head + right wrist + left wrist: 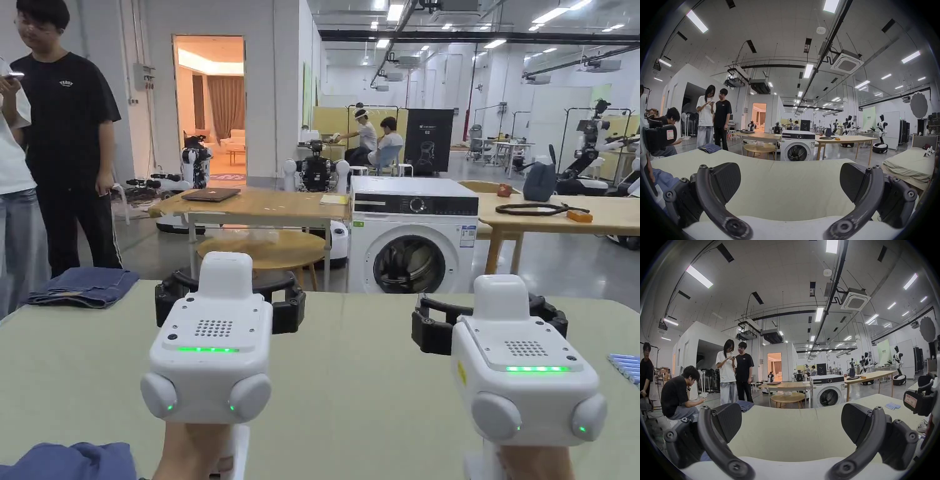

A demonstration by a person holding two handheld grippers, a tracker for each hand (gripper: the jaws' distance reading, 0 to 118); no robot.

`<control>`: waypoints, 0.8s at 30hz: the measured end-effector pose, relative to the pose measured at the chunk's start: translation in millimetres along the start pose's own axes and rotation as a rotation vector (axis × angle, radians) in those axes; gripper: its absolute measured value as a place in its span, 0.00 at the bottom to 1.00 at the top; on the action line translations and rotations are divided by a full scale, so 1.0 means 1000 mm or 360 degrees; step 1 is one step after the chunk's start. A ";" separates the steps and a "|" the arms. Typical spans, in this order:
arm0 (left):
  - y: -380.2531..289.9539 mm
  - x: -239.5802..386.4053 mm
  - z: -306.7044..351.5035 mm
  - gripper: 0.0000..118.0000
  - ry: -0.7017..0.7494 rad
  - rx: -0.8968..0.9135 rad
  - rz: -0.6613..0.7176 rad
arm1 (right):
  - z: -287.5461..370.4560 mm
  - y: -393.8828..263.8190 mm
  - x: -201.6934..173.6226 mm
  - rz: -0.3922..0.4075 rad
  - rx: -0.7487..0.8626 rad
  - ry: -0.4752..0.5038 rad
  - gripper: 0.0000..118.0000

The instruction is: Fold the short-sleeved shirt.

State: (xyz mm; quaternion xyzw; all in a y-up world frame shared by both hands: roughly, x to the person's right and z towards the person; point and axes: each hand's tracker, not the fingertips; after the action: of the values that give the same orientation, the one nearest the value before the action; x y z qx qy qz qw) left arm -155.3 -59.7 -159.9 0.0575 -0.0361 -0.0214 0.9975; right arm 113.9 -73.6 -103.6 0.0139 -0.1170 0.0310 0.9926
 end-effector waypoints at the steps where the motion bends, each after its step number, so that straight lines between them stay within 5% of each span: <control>1: 0.001 0.000 0.000 1.00 -0.0001 0.0002 0.0002 | 0.000 0.000 0.001 -0.0010 0.0002 0.0008 1.00; 24: 0.003 0.002 0.006 1.00 -0.0028 0.0047 -0.0011 | 0.011 0.012 0.008 -0.0108 0.0070 0.0005 1.00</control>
State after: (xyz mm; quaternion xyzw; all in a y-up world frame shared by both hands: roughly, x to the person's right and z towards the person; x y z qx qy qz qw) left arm -153.5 -57.8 -153.2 0.0723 -0.0449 -0.0248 0.9961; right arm 118.3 -61.7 -90.5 0.0394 -0.1140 0.0000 0.9927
